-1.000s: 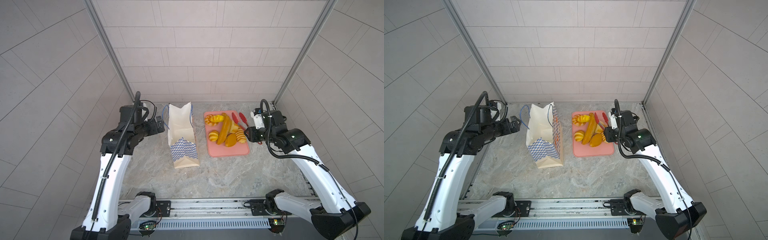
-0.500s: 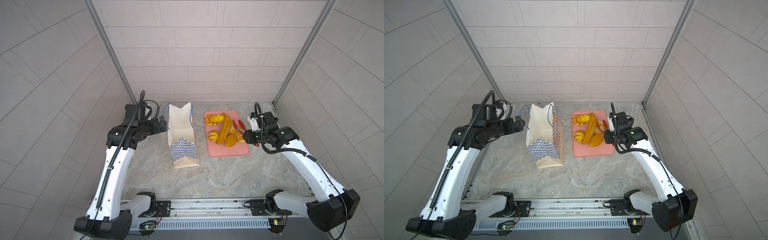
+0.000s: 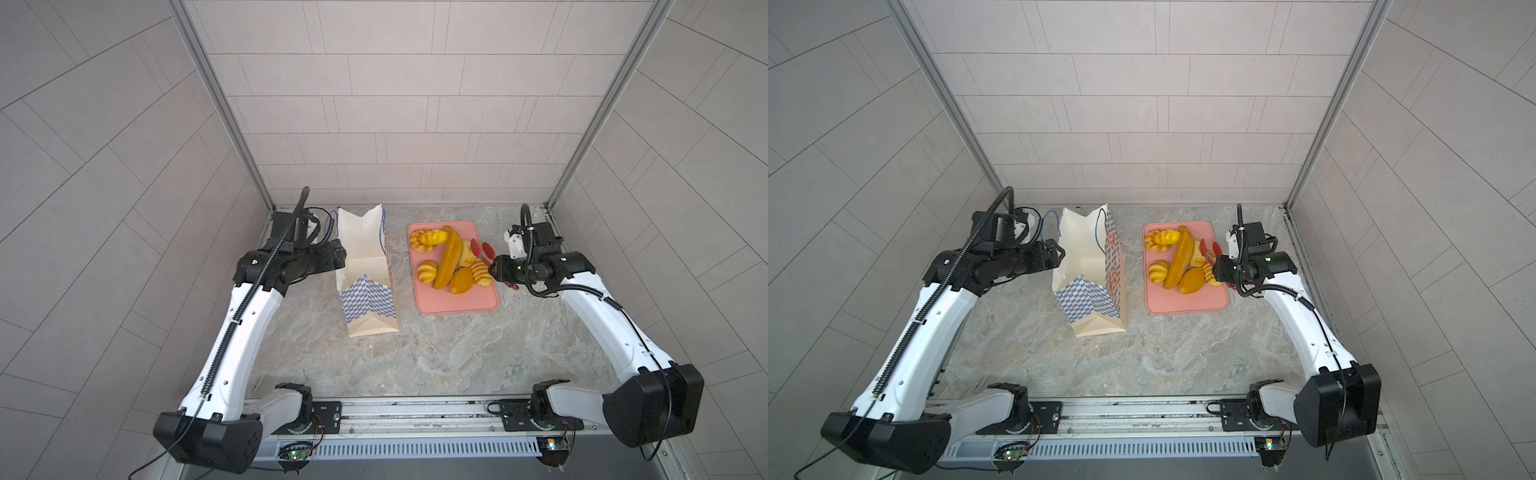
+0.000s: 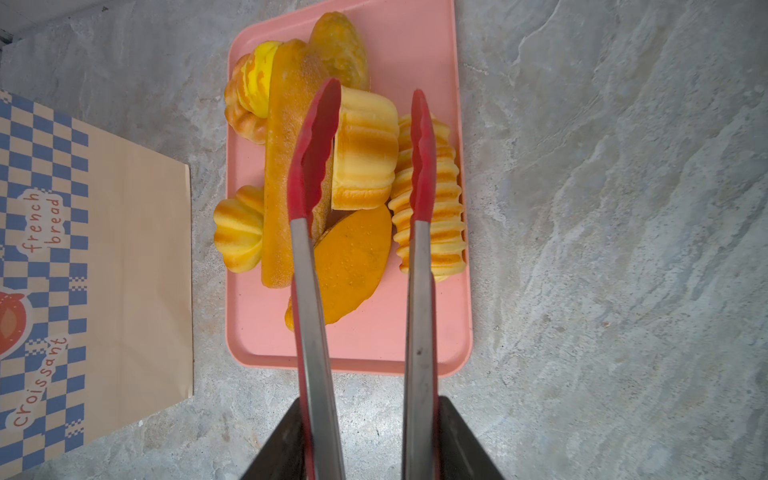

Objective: Place the fake bread into the paper bag
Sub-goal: 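Close the tongs on the ridged cylindrical yellow bread with right gripper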

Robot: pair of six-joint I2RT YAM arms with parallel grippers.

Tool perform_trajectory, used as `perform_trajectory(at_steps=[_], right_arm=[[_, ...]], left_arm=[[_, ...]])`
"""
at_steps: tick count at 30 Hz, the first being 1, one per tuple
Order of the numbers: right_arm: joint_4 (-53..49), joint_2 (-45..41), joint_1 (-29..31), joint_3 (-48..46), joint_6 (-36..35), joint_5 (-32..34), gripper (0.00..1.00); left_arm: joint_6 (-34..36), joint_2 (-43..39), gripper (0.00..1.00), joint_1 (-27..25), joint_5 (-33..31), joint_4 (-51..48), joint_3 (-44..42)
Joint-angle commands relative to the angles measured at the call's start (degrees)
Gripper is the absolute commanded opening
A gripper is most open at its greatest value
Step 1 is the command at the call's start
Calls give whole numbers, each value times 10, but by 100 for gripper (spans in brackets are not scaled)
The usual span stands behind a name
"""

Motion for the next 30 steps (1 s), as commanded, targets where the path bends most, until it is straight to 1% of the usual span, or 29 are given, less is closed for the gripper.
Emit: perform_trajectory(at_steps=[1,5,17,30], right_arm=[[22,3,-2,8,1,-7,50],[26,17,-2,10,-1,-4,50],[42,41,-2,9,2,-8,55],[61,67,-2,4,10,-18,51]], left_arm=[[-2,-4,85,-9,-21,12,-17],[-4,-3,82,-16,-24,18,-28],[-10,-12,64,-21,-21,32,-46],[-19,-14,55,-25,-16,42,-54]])
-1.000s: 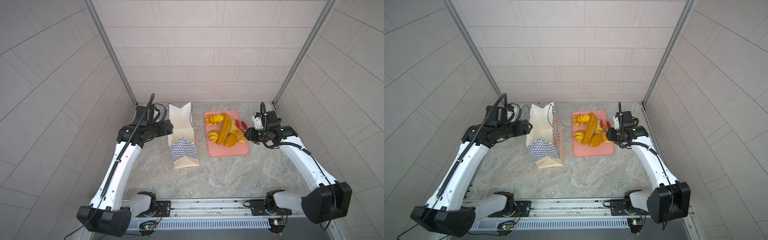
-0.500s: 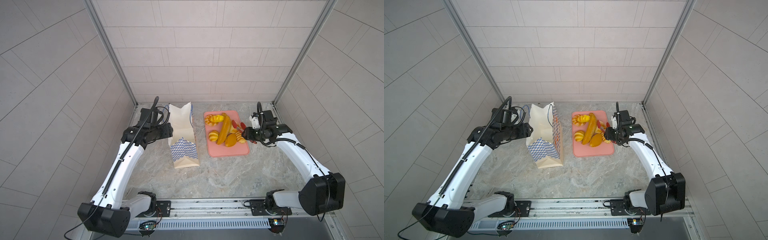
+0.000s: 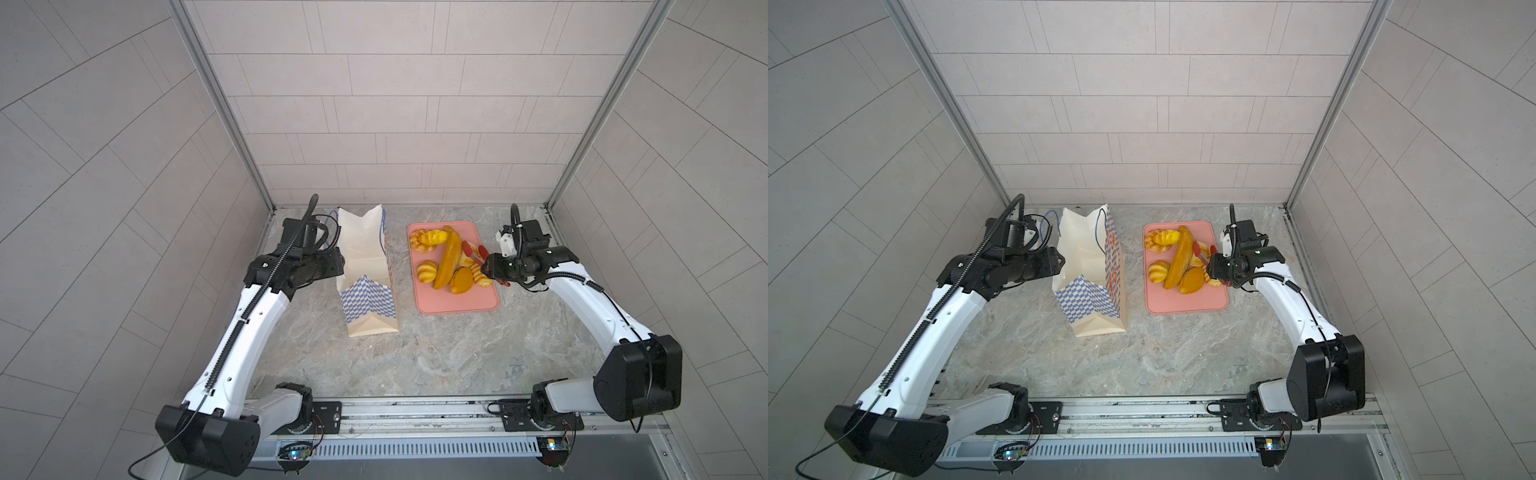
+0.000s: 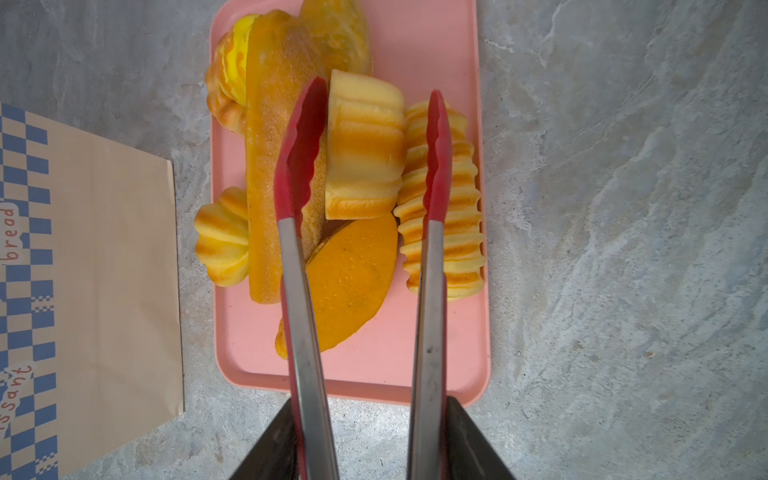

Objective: Place the fake bread into the paper bag
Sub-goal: 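Close the tongs on the ridged cylindrical yellow bread with right gripper, then lift the clamped bread with the tongs and carry it over the bag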

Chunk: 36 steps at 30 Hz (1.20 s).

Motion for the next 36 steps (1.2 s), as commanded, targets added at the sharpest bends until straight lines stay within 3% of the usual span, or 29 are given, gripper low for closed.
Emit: perform_trajectory(at_steps=[1,16,27,36], right_arm=[[19,4,-1,4,10,-8,50],[23,2,-20,-2,15,-41,42],[25,-53,-20,-4,15,-34,37],[8,-86,-20,8,18,-17,35]], left_arm=[[-7,-9,54,-4,3,9,-8],[-17,-9,45,-7,6,22,-25],[-26,-17,28,-8,15,29,-28],[-27,-26,41,-8,14,22,-16]])
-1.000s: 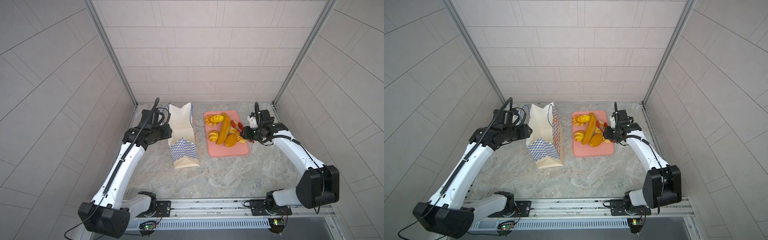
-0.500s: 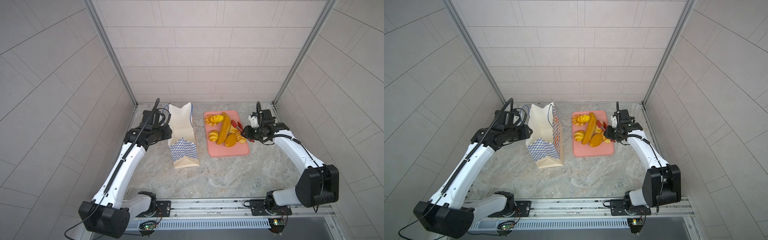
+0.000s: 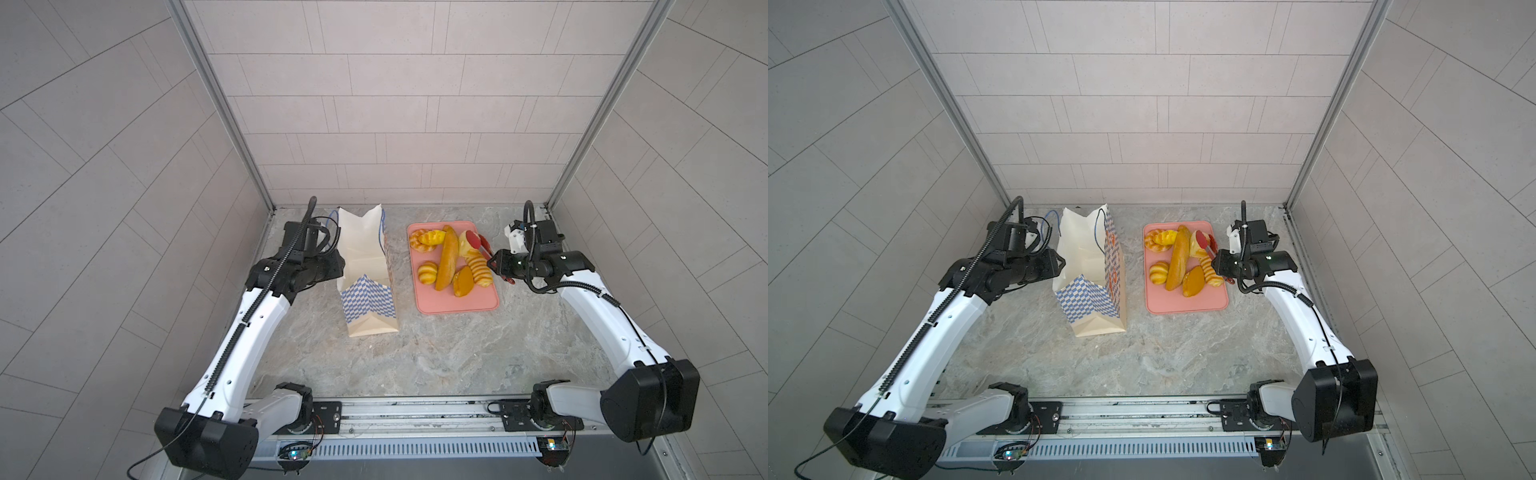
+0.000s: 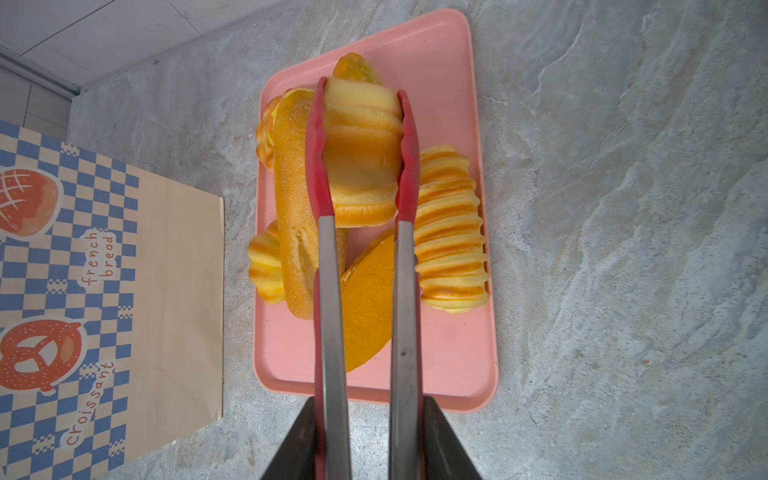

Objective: Place the fake bread into the paper bag
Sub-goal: 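Lift the clamped bread with the tongs and carry it over the bag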

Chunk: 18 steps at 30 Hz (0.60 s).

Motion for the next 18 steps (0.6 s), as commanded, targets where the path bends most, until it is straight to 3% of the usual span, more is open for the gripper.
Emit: perform_trajectory(at_steps=[1,18], right_arm=[[-1,-22,-1,14,4,11,34],[-23,-76,-1,65,18,23,34]], left_arm=[[0,-15,41,-2,-2,-1,7],[1,-37,32,-2,-5,-17,26]])
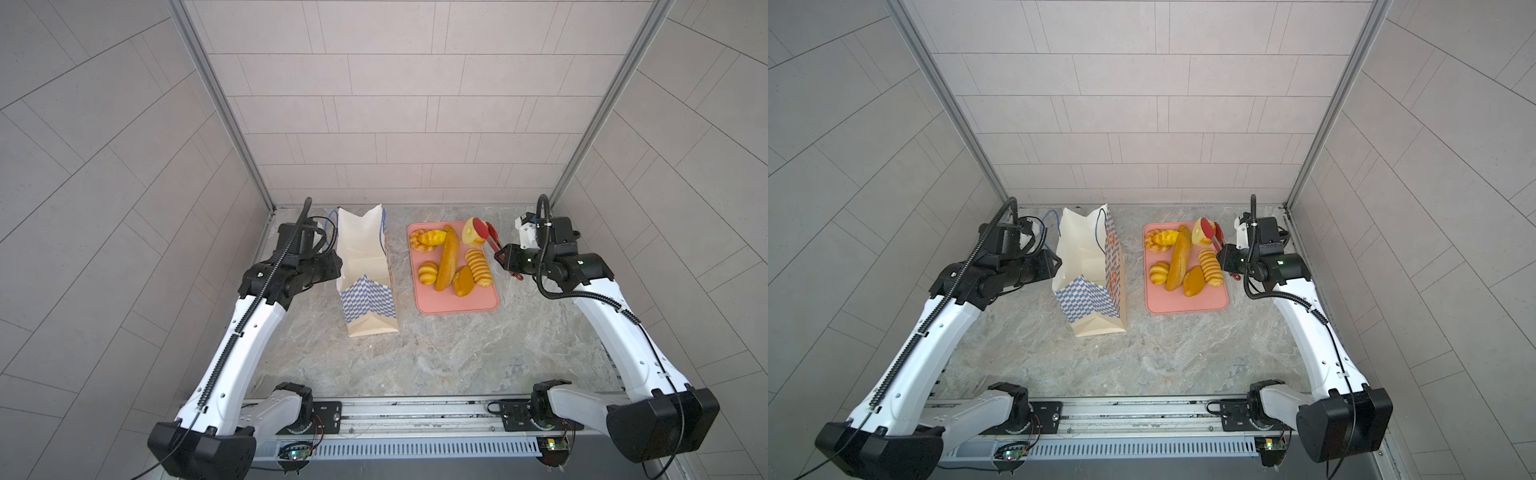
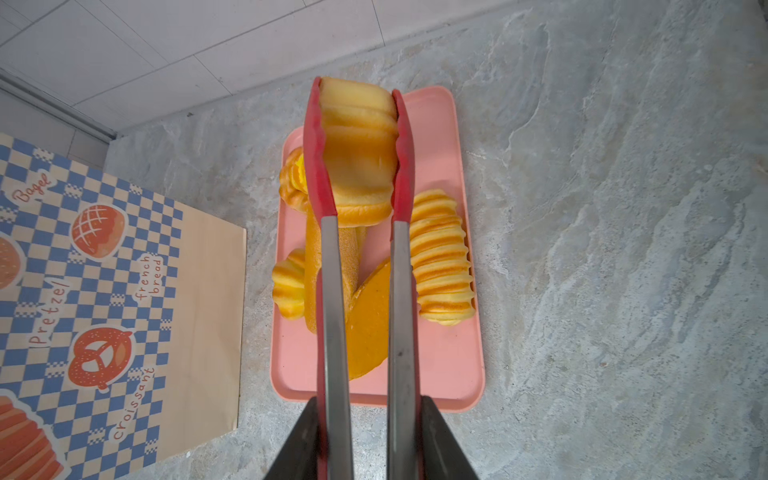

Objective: Place the fake bread into the paper bag
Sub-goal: 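Lift the clamped bread with the tongs and carry it over the bag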

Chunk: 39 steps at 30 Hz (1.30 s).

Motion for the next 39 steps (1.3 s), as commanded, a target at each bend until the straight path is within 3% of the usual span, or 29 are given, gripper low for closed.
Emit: perform_trajectory(at_steps=[1,12,27,39], right_arm=[[6,-25,0,25,11,-1,34],[11,-60,18,84,37,-47,35],[71,-78,80,129,80,-107,34],[143,-77,186,163,107,-119,35]], left_arm=[[1,-11,31,-2,-3,-8,16],[-3,-13,16,-2,2,-6,15],[-12,-17,14,-2,10,8,3],[-16,-19,14,-2,8,12,-2]])
